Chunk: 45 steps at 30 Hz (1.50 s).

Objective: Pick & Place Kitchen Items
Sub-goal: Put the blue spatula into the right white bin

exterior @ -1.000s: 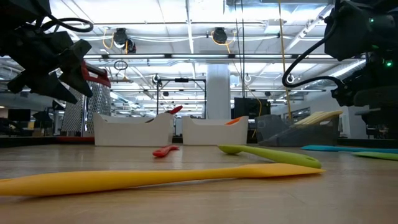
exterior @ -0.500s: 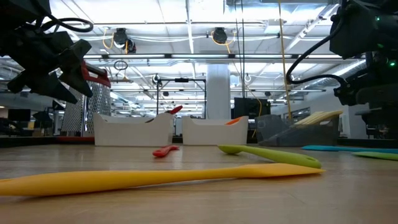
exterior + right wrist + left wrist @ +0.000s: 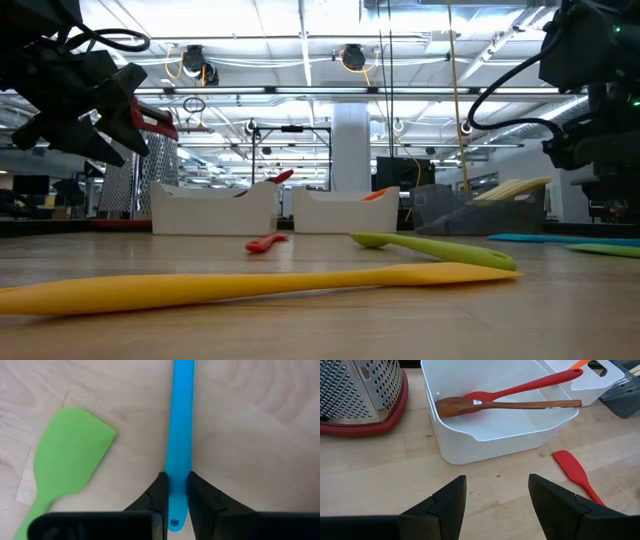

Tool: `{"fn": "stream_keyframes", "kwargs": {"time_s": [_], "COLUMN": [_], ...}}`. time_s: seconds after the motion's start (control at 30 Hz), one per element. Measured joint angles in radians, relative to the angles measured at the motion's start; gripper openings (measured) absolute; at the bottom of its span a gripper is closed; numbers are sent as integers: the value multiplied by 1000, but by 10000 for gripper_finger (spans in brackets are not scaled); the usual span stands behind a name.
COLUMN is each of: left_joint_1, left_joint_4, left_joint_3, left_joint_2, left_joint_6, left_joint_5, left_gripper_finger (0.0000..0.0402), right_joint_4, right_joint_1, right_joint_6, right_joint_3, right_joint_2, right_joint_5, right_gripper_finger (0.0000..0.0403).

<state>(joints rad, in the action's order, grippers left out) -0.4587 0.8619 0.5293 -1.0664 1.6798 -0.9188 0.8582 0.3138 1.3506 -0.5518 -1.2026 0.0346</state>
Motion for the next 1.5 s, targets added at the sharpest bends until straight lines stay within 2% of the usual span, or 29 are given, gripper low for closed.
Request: {"fn": "stream_keyframes", "kwargs": {"time_s": [0.2, 0.5, 0.73, 0.93, 1.4, 1.5], "left_joint_1": [0, 0, 0, 0, 0, 0], "left_joint_4": [0, 0, 0, 0, -3, -12], "left_joint_3": [0, 0, 0, 0, 0, 0], "left_joint_2": [0, 0, 0, 0, 0, 0], "left_joint_6": [0, 0, 0, 0, 4, 4], "left_joint_5": [0, 0, 0, 0, 0, 0], "left_gripper_finger": [218, 218, 219, 219, 218, 219], "right_joint_4": [22, 7, -10, -1, -25, -31], "right_joint_1": [-1, 0, 0, 0, 0, 0], "right_joint_6": [16, 7, -3, -2, -28, -28], "right_joint_3": [3, 2, -2, 1, -1, -1], "right_joint_2": [27, 28, 49, 84, 55, 55], "right_joint_5": [32, 26, 15, 21, 30, 37], "right_gripper_finger": [36, 34, 1, 5, 1, 16]}}
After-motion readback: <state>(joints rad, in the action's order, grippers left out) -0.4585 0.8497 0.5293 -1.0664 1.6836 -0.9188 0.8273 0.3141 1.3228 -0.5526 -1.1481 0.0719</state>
